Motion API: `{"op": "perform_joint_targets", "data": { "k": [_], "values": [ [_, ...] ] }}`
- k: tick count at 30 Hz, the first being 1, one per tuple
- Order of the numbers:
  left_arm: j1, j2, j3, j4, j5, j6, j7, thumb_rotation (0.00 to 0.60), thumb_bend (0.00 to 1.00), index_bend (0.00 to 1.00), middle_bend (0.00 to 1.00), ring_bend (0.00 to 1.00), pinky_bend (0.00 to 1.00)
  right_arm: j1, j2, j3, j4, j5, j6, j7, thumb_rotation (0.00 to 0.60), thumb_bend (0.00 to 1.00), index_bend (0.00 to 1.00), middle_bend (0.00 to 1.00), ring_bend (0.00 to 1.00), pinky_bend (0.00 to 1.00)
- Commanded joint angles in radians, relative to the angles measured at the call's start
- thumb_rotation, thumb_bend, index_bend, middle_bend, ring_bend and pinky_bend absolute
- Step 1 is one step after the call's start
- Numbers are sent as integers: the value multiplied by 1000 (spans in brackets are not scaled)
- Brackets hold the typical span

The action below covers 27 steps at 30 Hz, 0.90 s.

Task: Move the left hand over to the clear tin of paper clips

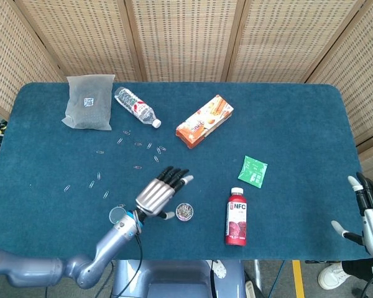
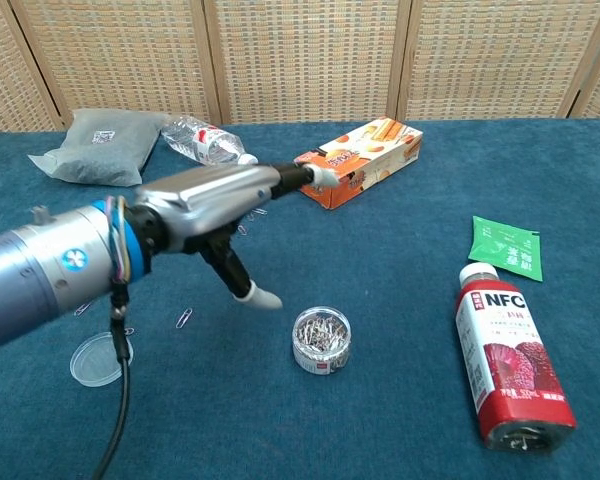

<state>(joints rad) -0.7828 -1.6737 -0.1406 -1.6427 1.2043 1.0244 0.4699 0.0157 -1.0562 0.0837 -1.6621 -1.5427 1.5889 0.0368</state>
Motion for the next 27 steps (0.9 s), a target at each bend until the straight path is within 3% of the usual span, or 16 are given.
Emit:
{"op": "perform_joint_targets", "data": {
  "k": [1, 7, 14, 20, 27],
  "values": [
    [68, 149, -17, -67, 3, 109, 26, 600, 155, 0, 0, 0, 0, -1, 0, -1, -2, -3, 2, -3, 600, 0, 0, 0, 0, 0],
    [222, 367, -12, -116, -7, 299, -14, 600, 155, 0, 0, 0, 0, -1, -2, -7, -8, -15, 5, -17, 600, 0, 0, 0, 0, 0],
    [428, 480, 42, -83, 35, 491, -222, 600, 155, 0, 0, 0, 0, -1, -8, -8, -15, -18, 5, -44, 600, 0, 0, 0, 0, 0],
    [548, 545, 97, -67, 40, 518, -383, 600, 155, 0, 0, 0, 0, -3, -11, -13, -23, -26, 10, -68, 600, 0, 0, 0, 0, 0],
    [595, 573, 133, -41, 116, 516, -476, 600, 155, 0, 0, 0, 0, -7, -10, -18, -32, -31, 13, -82, 600, 0, 0, 0, 0, 0]
  ]
}}
